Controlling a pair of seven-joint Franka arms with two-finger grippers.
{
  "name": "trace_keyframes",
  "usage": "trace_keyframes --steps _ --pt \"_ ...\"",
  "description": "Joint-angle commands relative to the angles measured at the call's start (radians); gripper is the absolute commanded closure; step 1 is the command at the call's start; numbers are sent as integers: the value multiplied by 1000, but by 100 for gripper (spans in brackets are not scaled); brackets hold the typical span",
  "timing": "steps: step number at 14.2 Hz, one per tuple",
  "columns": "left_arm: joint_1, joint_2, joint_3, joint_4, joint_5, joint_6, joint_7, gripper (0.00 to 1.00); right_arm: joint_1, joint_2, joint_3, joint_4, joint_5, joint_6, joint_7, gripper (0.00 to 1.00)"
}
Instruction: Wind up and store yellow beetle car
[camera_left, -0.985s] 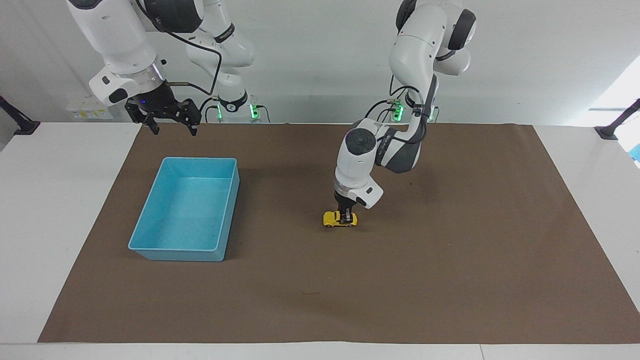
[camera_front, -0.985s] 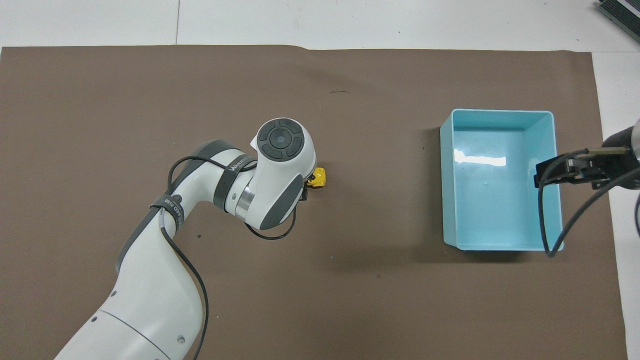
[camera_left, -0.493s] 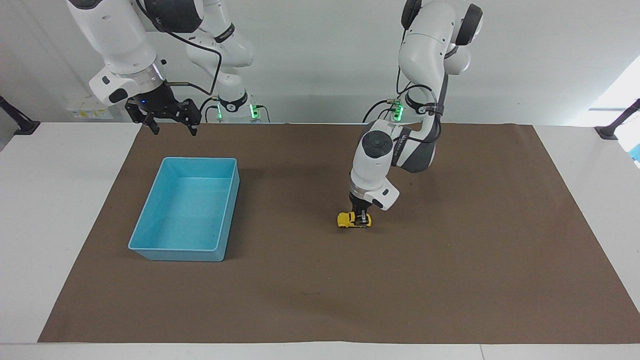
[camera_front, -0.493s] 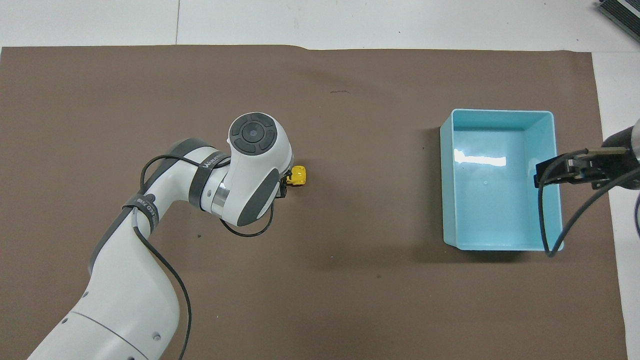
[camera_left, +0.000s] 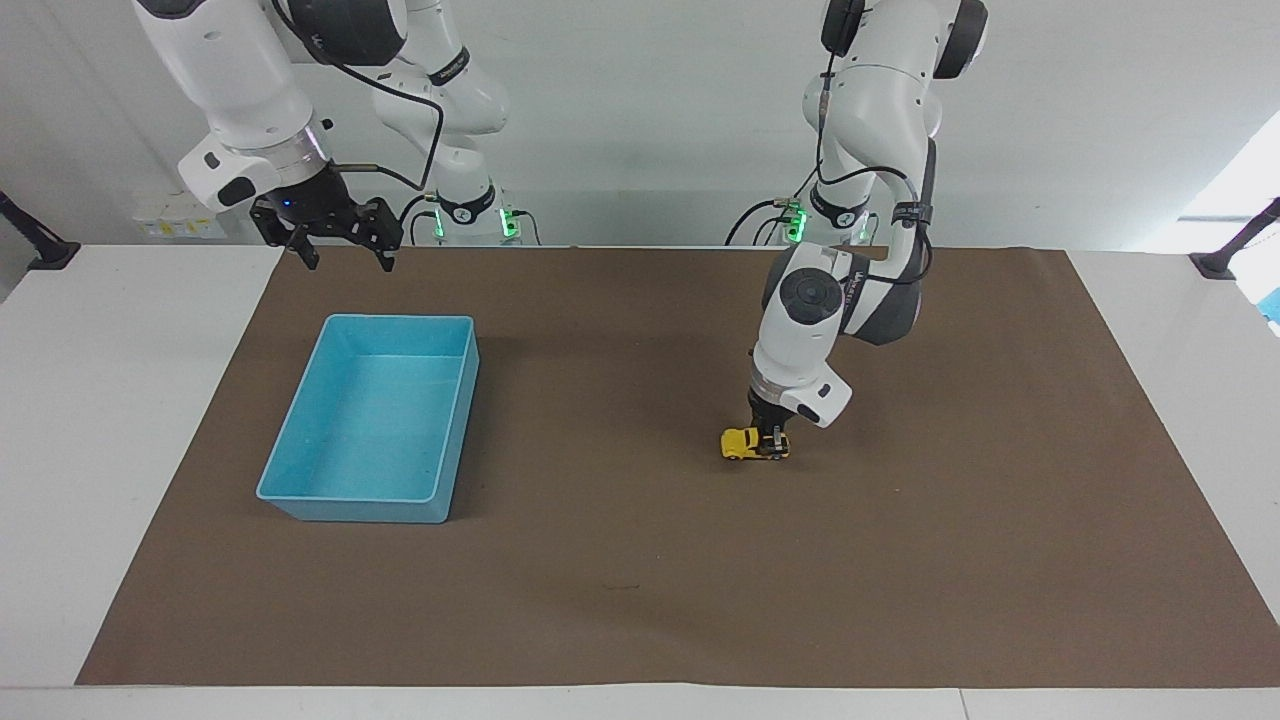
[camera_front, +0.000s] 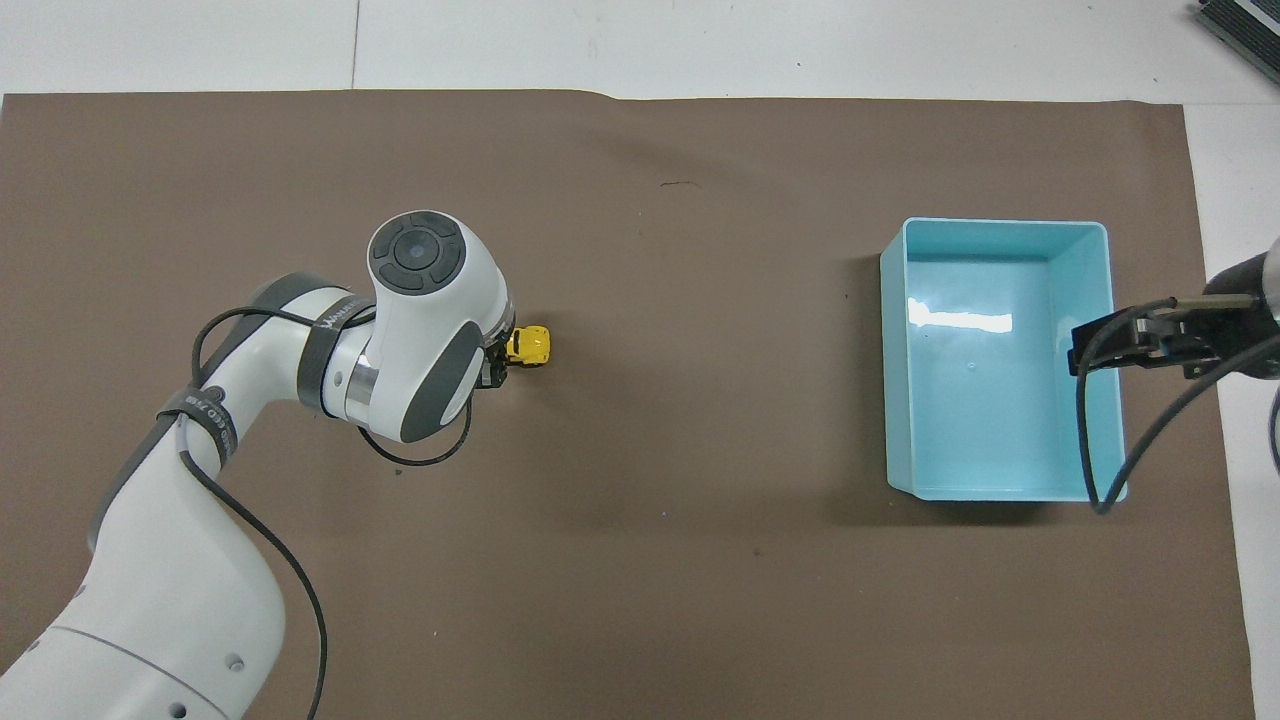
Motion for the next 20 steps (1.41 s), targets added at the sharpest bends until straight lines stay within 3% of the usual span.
trace_keyframes --steps 1,5,6,7,8,12,20 --pt "51 71 8 -41 49 112 42 98 -14 -7 4 -10 24 17 -30 0" --pt "65 71 9 -40 51 114 50 96 -14 -7 4 -10 24 17 -30 0" --pt "65 71 9 -37 51 105 50 85 -14 -7 4 -10 24 17 -30 0" --pt "65 68 9 -35 51 100 50 38 -14 -7 4 -10 24 17 -30 0" --pt "65 54 9 -34 51 92 45 0 -14 -7 4 -10 24 17 -30 0" --pt "62 -70 6 -18 49 -41 44 0 -14 -7 4 -10 24 17 -30 0" --pt "65 -81 8 38 49 -49 64 0 -14 -7 4 -10 24 17 -30 0"
